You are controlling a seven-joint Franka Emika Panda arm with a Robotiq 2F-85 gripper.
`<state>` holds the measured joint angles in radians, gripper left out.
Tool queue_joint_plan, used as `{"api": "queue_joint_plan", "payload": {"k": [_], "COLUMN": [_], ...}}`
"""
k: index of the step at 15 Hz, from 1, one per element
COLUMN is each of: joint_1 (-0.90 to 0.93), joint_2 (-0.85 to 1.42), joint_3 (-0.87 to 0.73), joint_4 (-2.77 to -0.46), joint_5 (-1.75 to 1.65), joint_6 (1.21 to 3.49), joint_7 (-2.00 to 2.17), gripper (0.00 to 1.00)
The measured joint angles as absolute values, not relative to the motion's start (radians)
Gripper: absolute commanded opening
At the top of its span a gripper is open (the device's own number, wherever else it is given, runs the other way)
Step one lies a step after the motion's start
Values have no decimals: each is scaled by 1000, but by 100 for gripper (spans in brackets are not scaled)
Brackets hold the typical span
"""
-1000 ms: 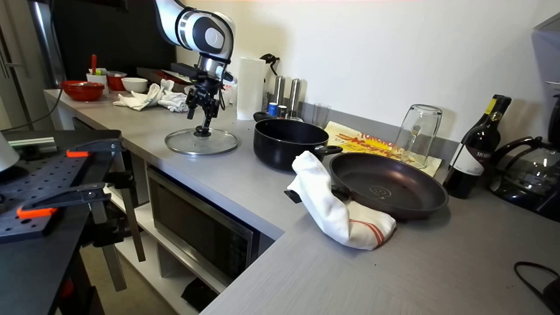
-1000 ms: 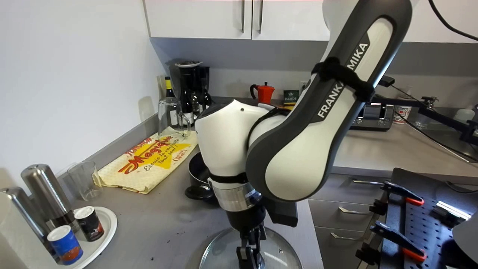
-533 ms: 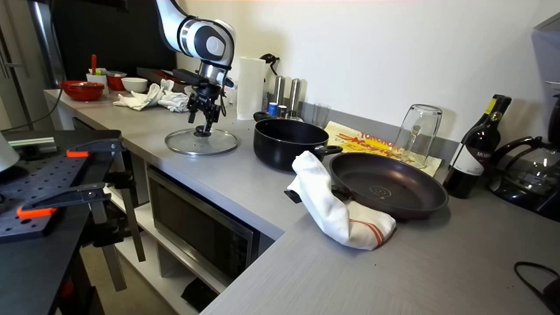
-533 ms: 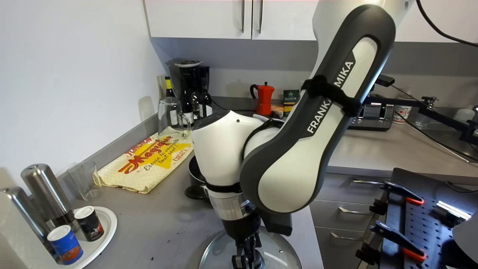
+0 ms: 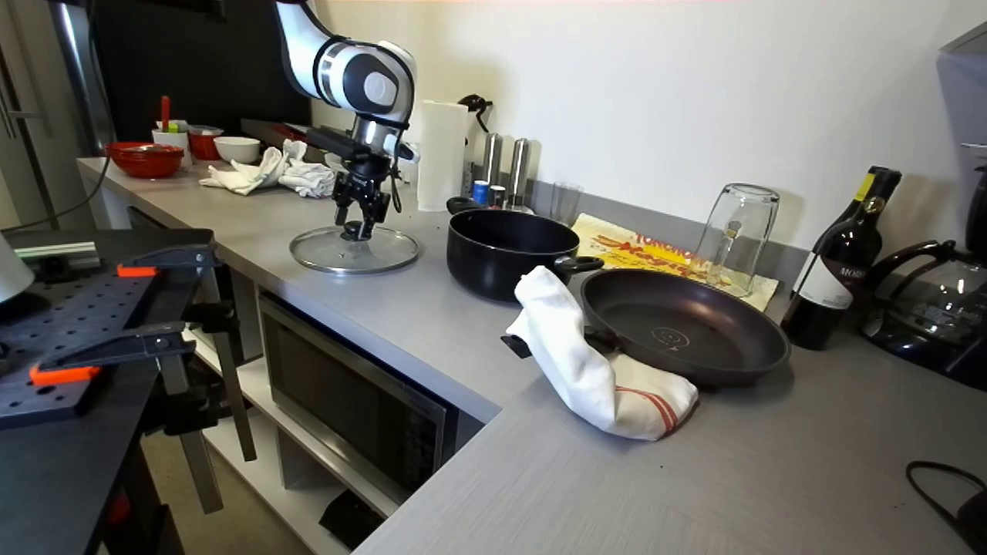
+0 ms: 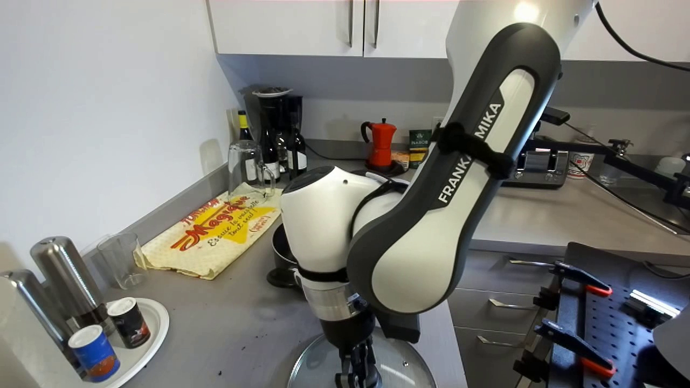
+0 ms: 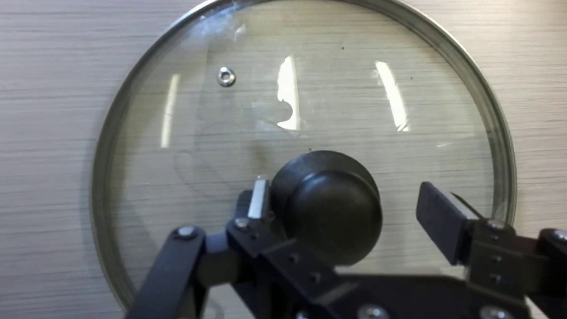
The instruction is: Put the glass lid on the black pot.
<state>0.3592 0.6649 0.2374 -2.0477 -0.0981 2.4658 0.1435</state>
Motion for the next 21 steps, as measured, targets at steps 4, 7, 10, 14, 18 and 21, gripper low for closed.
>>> {"api": "queue_joint_plan", "payload": {"k": [4, 7, 10, 14, 18, 21], "joint_1": [358, 358, 358, 361, 365, 367], "joint_2": [661, 658, 657, 645, 597, 532], "joint_3": [236, 236, 236, 235, 235, 232], "joint_4": [-2045, -2045, -2046, -2062, -2118, -2176], "joint_5": [-97, -97, -97, -97, -97, -98], "joint_6": [2467, 2467, 2467, 2467, 2467, 2467], "joint_7": [133, 133, 133, 134, 138, 147], "gripper": [26, 26, 26, 26, 26, 26]}}
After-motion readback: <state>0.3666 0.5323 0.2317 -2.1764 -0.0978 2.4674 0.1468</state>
